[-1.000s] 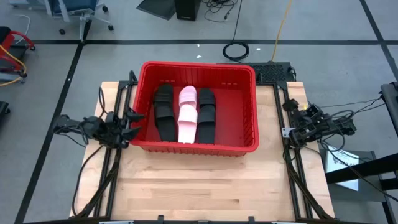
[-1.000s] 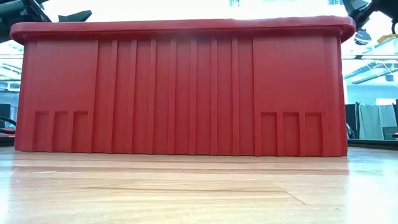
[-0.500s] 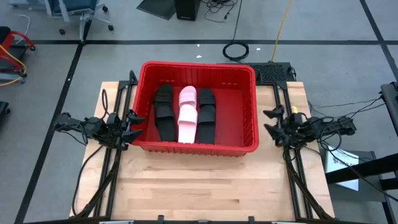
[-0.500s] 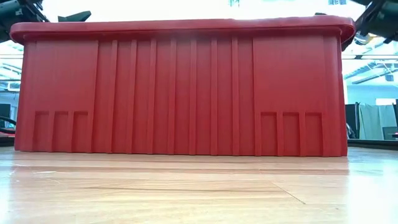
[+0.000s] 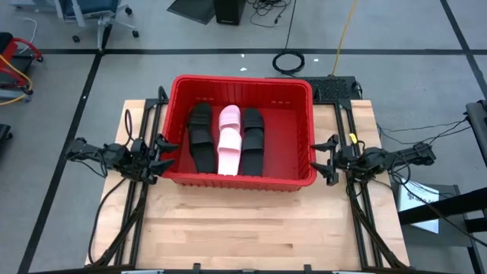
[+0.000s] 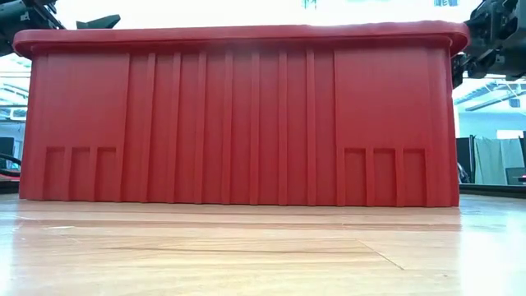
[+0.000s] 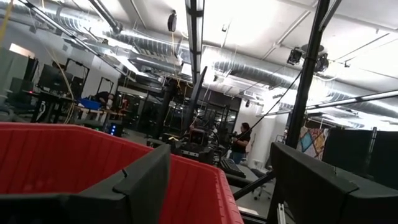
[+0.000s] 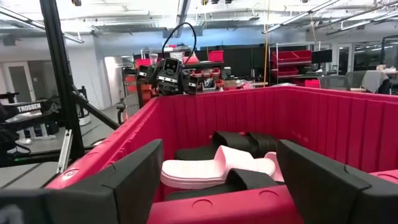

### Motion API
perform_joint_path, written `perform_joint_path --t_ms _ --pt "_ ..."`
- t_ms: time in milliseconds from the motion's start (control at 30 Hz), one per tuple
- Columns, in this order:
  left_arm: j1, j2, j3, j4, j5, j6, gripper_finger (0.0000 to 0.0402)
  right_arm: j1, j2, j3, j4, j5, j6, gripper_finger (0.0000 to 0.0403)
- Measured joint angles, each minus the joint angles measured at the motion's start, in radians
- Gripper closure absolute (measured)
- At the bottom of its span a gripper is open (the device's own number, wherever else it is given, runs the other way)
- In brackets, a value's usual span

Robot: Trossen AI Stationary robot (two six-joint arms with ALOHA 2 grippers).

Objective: Pick and place slides into bin
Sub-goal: Return to Home Position

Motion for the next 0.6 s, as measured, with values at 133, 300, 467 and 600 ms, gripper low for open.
perform_joint_path --t_ms 133,300,467,600 --pt "0.0 0.0 0.0 0.0 -0.004 0.0 0.0119 0.0 0.0 0.001 -0.016 0.0 -0.004 0.0101" --pt "0.0 0.0 0.0 0.0 -0.005 0.0 0.0119 0.0 0.0 0.0 -0.004 -0.001 -0.004 0.0101" --pt "0.0 0.0 0.0 0.0 -0.005 0.0 0.0119 0.0 0.003 0.0 0.026 -0.002 -0.008 0.0101" --pt "0.0 0.0 0.0 0.0 -0.005 0.0 0.0119 0.0 0.002 0.0 0.044 -0.001 -0.008 0.0101"
